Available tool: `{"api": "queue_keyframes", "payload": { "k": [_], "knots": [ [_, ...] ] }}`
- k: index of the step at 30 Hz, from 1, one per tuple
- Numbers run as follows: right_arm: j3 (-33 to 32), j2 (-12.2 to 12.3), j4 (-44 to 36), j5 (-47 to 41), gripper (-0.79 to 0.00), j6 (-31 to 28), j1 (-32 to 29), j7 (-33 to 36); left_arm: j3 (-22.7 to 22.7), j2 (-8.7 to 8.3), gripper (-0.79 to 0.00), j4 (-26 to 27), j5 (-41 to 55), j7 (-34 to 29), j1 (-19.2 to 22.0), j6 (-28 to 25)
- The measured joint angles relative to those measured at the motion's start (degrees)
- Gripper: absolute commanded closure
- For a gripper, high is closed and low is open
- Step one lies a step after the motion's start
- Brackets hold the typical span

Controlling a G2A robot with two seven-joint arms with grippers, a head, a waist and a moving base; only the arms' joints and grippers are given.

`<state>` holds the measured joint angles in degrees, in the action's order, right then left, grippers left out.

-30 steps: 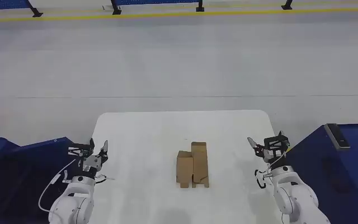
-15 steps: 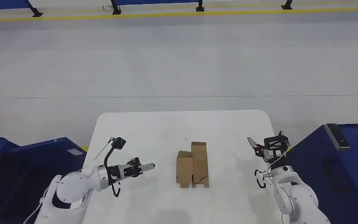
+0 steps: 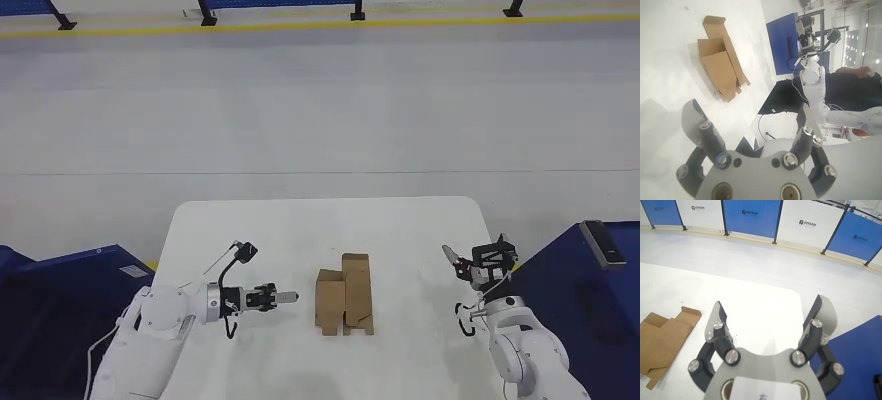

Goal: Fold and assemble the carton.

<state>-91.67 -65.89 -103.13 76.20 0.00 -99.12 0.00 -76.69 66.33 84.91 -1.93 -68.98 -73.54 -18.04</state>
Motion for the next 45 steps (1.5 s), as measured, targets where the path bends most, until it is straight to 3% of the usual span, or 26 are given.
{"api": "queue_keyframes", "payload": {
  "k": [5, 6, 9, 13, 15, 18, 23, 32, 38, 45],
  "knots": [
    [0.0, 0.0, 0.0, 0.0, -0.785, 0.0, 0.0, 0.0, 3.9, 0.88, -0.785, -4.0, -1.01, 7.6, 1.58, -1.39],
    [0.0, 0.0, 0.0, 0.0, -0.785, 0.0, 0.0, 0.0, 5.07, 1.13, -0.736, -5.35, -0.77, 8.41, 2.33, -1.85],
    [0.0, 0.0, 0.0, 0.0, -0.785, 0.0, 0.0, 0.0, 9.1, 2.0, -0.656, -10.97, -0.25, 8.81, 5.8, -2.41],
    [0.0, 0.0, 0.0, 0.0, -0.785, 0.0, 0.0, 0.0, 14.64, 3.38, -0.625, -17.6, 1.35, 7.39, 10.07, -3.86],
    [0.0, 0.0, 0.0, 0.0, -0.785, 0.0, 0.0, 0.0, 16.96, 4.07, -0.554, -20.72, 2.06, 7.38, 11.94, -4.64],
    [0.0, 0.0, 0.0, 0.0, -0.785, 0.0, 0.0, 0.0, 19.78, 5.05, -0.388, -24.94, 0.89, 9.96, 14.41, -5.27],
    [0.0, 0.0, 0.0, 0.0, -0.785, 0.0, 0.0, 0.0, 22.87, 6.42, -0.385, -31.31, 2.56, 11.02, 17.38, -6.84],
    [0.0, 0.0, 0.0, 0.0, -0.785, 0.0, 0.0, 0.0, 26.07, 8.14, -0.403, -38.34, 4.06, 12.42, 20.47, -9.18],
    [0.0, 0.0, 0.0, 0.0, -0.785, 0.0, 0.0, 0.0, 25.43, 8.19, -0.363, -40.84, 6.29, 11.9, 21.49, -10.95],
    [0.0, 0.0, 0.0, 0.0, -0.785, 0.0, 0.0, 0.0, 25.64, 8.25, -0.388, -41.67, 6.4, 11.68, 21.79, -10.22]
  ]
}}
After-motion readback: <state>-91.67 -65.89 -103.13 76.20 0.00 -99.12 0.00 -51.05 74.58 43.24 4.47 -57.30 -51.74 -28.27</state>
